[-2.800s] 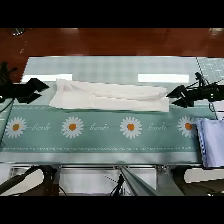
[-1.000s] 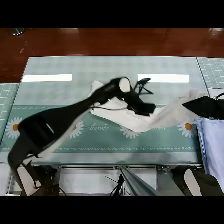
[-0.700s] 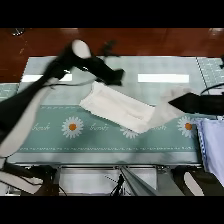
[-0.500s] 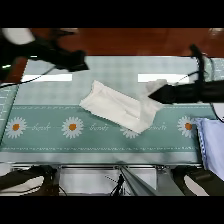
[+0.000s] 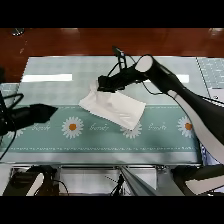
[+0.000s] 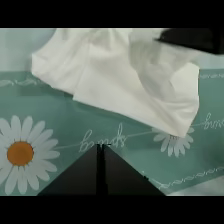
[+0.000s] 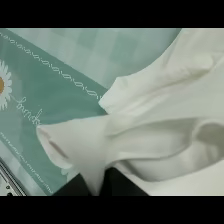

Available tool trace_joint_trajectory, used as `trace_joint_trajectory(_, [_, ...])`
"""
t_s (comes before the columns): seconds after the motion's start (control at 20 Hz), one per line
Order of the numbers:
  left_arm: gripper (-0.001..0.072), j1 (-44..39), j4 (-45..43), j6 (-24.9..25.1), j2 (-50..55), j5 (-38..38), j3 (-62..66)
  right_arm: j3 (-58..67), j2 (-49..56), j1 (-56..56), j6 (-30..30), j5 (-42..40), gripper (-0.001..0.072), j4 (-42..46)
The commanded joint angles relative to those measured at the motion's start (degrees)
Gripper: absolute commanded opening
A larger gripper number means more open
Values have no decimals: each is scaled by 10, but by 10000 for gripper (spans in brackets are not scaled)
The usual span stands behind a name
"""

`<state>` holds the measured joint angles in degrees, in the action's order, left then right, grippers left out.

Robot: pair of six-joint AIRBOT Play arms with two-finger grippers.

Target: Fold the shirts.

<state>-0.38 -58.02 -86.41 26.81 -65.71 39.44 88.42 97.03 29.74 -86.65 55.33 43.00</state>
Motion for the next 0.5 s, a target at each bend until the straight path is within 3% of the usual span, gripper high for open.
trace_joint_trajectory(0.0, [24,3,10,-4,-46,1,-68,55,90,15,-4,14,634,-63])
trace_joint_trajectory(0.15, [24,4,10,-2,-25,38,-68,55,68,-27,10,90,622,-69])
trace_joint_trajectory(0.3, [25,4,10,-2,-6,60,-68,55,-23,-127,23,193,621,-38])
trace_joint_trajectory(0.45, [24,4,10,-2,3,69,-68,37,-160,-212,16,267,621,141])
